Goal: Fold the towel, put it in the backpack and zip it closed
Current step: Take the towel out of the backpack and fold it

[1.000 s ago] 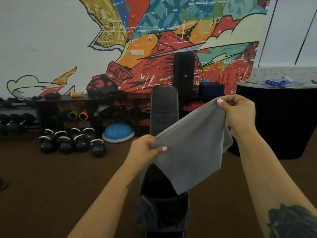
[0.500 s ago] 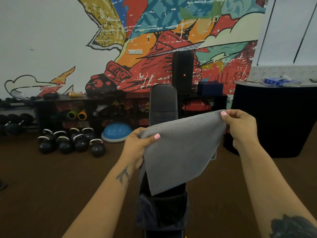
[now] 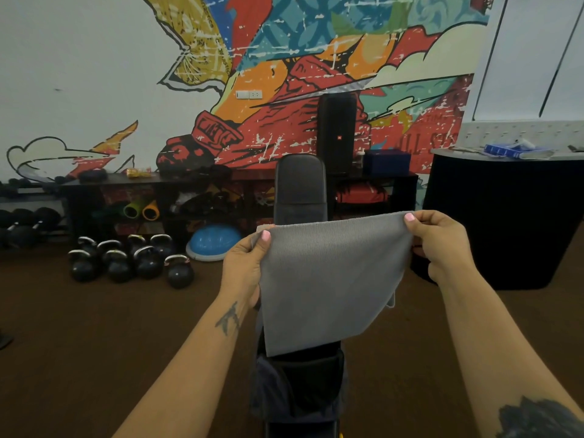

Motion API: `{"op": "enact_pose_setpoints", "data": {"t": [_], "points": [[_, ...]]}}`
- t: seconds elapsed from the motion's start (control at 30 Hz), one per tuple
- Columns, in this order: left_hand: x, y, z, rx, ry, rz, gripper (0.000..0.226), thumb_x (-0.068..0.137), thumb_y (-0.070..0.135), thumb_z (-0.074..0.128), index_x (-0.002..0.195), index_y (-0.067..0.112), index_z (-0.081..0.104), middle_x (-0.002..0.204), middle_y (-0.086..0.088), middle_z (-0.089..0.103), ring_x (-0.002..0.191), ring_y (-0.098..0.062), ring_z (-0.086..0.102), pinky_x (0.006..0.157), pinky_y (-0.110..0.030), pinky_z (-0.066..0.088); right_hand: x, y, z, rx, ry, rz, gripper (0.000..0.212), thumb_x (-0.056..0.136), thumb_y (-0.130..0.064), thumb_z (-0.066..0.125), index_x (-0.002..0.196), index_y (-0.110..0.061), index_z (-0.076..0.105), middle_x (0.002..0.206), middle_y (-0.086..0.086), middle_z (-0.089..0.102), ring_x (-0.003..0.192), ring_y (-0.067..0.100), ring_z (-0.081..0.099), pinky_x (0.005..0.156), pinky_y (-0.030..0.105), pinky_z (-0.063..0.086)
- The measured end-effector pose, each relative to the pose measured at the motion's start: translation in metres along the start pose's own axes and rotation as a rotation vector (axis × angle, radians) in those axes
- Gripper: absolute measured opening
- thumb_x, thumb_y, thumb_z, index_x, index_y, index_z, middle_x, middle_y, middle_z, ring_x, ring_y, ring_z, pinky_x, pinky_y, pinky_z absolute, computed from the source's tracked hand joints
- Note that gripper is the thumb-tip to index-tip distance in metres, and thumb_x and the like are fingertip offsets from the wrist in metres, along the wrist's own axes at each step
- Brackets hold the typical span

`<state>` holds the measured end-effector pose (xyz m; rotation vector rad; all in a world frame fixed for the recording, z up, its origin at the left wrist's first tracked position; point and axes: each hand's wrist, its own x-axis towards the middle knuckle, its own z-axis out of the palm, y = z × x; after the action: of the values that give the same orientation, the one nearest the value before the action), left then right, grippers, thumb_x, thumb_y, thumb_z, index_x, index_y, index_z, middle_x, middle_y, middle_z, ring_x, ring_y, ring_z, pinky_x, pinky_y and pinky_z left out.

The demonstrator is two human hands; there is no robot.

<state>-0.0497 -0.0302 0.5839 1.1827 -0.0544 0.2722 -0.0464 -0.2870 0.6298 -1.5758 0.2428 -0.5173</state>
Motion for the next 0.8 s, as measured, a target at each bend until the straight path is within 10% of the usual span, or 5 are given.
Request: {"op": "enact_pose_setpoints", "data": {"t": [0.47,0.6,0.8], "points": [[0.0,0.01,0.0,0.205,0.258,0.212,0.009,0.075,0.024,0.075,0.072,0.024,0.067,0.076,0.007,0.068,0.079,-0.01,0.062,0.078,-0.03,0.054,0.002,0.01,-0.004,-0.068,-0.079,0.032,0.016,0.093,-0.02,0.057,0.099,-0.007,0.065,0.083,-0.007,0.057,0.095,0.018,0.051,0.089,0.035,0.043],[0.002,0.014,0.001,0.194,0.192,0.231,0.009,0.082,0.025,0.068,0.09,0.027,0.065,0.089,0.008,0.066,0.09,-0.009,0.061,0.09,-0.033,0.051,0.005,0.013,-0.005,-0.081,-0.105,0.034,0.014,0.093,-0.02,0.057,0.084,-0.011,0.063,0.078,-0.002,0.057,0.081,0.016,0.049,0.069,0.026,0.043],[0.002,0.016,0.002,0.151,0.154,0.193,0.026,0.088,0.013,0.06,0.114,0.013,0.063,0.097,0.011,0.065,0.092,-0.001,0.06,0.089,-0.019,0.051,-0.001,0.016,-0.008,-0.056,-0.059,-0.026,0.01,0.094,-0.018,0.057,0.085,-0.013,0.059,0.082,-0.003,0.056,0.077,0.008,0.05,0.083,0.031,0.037]]}}
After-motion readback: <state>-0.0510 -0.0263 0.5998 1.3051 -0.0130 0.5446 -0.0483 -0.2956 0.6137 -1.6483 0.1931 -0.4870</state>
